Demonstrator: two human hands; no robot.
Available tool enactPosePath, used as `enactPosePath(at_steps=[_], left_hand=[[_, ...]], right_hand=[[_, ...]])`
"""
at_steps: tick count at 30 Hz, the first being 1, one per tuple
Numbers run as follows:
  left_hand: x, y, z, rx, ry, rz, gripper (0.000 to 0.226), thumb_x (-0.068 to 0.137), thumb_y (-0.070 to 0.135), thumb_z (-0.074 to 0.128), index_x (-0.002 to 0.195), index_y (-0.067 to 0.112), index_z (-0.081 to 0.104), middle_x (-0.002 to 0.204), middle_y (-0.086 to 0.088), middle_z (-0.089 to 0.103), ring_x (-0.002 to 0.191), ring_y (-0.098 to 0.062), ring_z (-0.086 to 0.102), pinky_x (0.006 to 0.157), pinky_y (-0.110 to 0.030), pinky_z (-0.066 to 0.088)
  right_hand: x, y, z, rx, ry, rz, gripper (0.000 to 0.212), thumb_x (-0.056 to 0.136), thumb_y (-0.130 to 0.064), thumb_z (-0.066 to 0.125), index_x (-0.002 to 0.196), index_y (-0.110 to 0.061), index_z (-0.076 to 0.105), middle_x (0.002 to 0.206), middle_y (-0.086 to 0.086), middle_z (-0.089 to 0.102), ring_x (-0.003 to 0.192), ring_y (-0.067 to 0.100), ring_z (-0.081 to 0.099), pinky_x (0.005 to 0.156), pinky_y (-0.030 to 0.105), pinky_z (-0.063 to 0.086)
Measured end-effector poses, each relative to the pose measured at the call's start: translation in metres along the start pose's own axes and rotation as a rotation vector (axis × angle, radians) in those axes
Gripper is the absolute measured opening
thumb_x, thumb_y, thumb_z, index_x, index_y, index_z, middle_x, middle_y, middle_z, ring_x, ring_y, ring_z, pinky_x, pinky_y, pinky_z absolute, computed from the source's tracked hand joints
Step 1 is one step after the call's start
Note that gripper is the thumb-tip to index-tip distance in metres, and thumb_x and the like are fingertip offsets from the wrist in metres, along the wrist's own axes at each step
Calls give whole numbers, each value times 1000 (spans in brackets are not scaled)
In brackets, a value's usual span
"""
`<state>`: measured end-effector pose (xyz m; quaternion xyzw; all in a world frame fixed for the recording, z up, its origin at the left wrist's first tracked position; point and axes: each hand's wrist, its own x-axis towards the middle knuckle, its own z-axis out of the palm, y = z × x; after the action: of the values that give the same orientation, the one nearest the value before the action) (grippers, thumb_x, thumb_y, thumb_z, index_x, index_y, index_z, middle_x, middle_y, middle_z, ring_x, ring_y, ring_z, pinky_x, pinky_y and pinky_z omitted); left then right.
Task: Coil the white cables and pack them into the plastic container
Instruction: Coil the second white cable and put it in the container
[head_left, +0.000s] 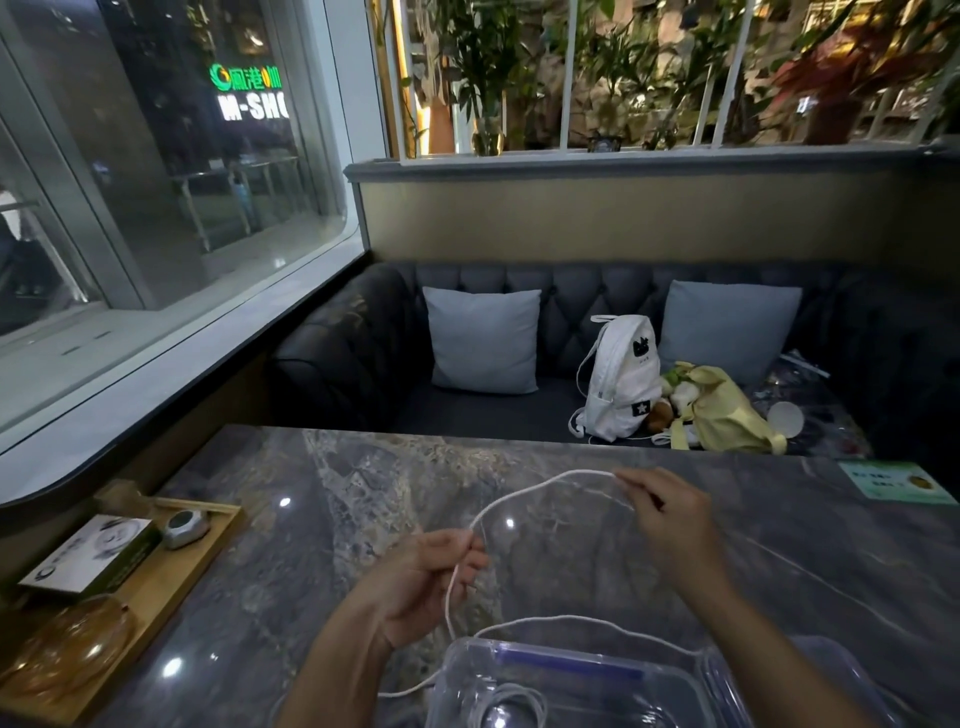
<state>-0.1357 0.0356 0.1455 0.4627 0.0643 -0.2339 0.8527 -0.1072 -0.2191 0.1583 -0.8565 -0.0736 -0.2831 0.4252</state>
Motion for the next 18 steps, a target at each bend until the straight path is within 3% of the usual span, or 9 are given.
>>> enactPosePath(at_steps=[3, 7, 9, 12, 13, 15, 18], left_hand=[[2, -4, -2, 87, 135, 43, 25, 84, -3, 52, 60, 4, 57, 53, -8, 65, 37, -8, 54, 32, -14, 41], [-1, 1, 4, 80, 131, 60, 23, 83, 8, 52, 60, 12, 49, 44, 2, 49, 30, -1, 29, 27, -10, 17], [-4, 2, 5, 103, 92, 22, 25, 81, 20, 53, 57, 14, 54, 39, 4, 40, 29, -1, 23, 29, -11, 13], [-11, 4, 6, 44, -28, -20, 22, 79, 24, 61, 61, 11, 63, 37, 5, 37, 30, -3, 27, 31, -13, 15], [-13, 5, 7, -12, -93, 1, 16, 73, 22, 71, 65, 10, 64, 40, 5, 39, 32, -3, 31, 31, -14, 19], [-17, 6, 10, -129, -203, 53, 25, 60, 15, 83, 74, 7, 63, 46, 3, 44, 37, -5, 35, 33, -15, 26], [-19, 6, 16, -200, -224, 128, 17, 75, 14, 71, 83, 8, 58, 50, 4, 44, 41, -4, 24, 34, -15, 24]], right_hand=[[1, -3, -3, 1, 27, -31, 18, 78, 6, 64, 90, -4, 72, 88, 10, 72, 78, 19, 64, 71, 31, 48], [-3, -7, 1, -66, 24, -53, 14, 79, 0, 66, 89, -5, 73, 88, 12, 73, 77, 24, 66, 69, 40, 54], [-6, -5, 3, -67, 43, -4, 13, 80, -3, 66, 90, -7, 72, 87, 10, 73, 77, 26, 66, 68, 40, 53], [-6, 1, 4, 12, 47, 208, 27, 79, -18, 69, 106, -21, 67, 72, 4, 68, 65, 22, 62, 63, 38, 51], [-5, 3, 4, 62, 37, 291, 35, 78, -22, 70, 112, -24, 63, 69, 6, 65, 62, 23, 60, 62, 37, 50], [-6, 6, 5, 130, 4, 387, 42, 77, -23, 70, 118, -24, 59, 70, 13, 65, 64, 28, 60, 62, 35, 50], [-12, 2, 8, 166, 12, 362, 40, 79, -17, 68, 115, -29, 57, 71, -3, 61, 59, 9, 53, 56, 22, 43]])
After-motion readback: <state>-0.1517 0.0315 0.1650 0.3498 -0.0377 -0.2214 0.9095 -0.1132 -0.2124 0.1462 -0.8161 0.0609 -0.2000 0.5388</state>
